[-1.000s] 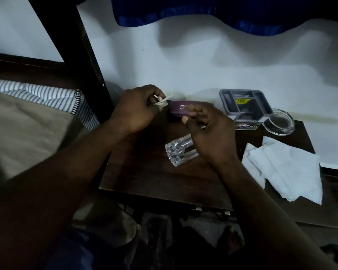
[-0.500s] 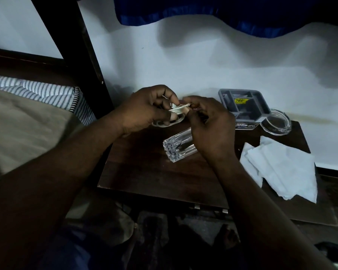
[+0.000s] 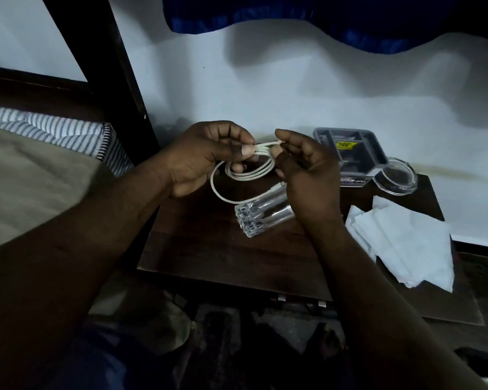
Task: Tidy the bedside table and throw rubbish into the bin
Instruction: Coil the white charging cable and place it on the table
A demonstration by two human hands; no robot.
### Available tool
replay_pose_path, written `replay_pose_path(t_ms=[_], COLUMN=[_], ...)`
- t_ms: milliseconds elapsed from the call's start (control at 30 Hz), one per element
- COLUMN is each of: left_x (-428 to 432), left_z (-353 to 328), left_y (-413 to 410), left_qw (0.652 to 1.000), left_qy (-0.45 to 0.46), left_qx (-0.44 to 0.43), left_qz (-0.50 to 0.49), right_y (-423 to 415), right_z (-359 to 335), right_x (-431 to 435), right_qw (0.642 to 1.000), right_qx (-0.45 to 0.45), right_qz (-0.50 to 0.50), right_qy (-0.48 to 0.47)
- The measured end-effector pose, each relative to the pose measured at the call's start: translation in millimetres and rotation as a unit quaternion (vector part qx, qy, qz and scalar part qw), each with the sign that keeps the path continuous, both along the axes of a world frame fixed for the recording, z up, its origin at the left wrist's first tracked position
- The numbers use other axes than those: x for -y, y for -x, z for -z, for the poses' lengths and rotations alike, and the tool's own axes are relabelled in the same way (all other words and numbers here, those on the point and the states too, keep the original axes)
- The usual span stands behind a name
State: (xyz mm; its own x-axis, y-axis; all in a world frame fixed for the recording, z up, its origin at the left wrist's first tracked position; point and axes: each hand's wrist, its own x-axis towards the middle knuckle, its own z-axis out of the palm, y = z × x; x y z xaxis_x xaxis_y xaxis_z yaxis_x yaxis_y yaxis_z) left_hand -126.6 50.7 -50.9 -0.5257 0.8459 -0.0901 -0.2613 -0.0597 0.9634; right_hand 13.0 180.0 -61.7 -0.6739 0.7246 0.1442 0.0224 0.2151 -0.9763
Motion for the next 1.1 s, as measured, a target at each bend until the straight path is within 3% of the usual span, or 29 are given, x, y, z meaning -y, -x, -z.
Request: replay_pose_path(t_ms=[167, 333, 600, 833, 967, 1100], left_x=[-3, -5, -13, -19, -22, -22], left_z=[-8, -13, -13, -17, -18, -19], left_y=[-1, -4, -15, -22, -25, -25], left_qw=[0.995, 0.99, 0.989, 0.974, 0.977, 0.979], left_qy=[-0.023, -0.01, -0.008, 0.066, 0.072, 0.093], left_qx=[0.055, 0.084, 0.025, -0.131, -0.111, -0.06], left_qz=[-0.082, -0.117, -0.144, -0.174, -0.17, -0.174], right_y=[0, 3, 1, -1, -2, 1], right_z=[-5, -13, -17, -18, -16, -15], right_x=[7, 10, 15, 13, 12, 18], right_qw=[0.996, 0.994, 0.99, 0.939, 0.914, 0.927], right_qx=[0.022, 0.016, 0.037, -0.016, -0.044, -0.045], right_qz=[-0.082, -0.074, -0.081, -0.128, -0.176, -0.149], right_qy=[0.032, 0.075, 0.106, 0.319, 0.364, 0.34])
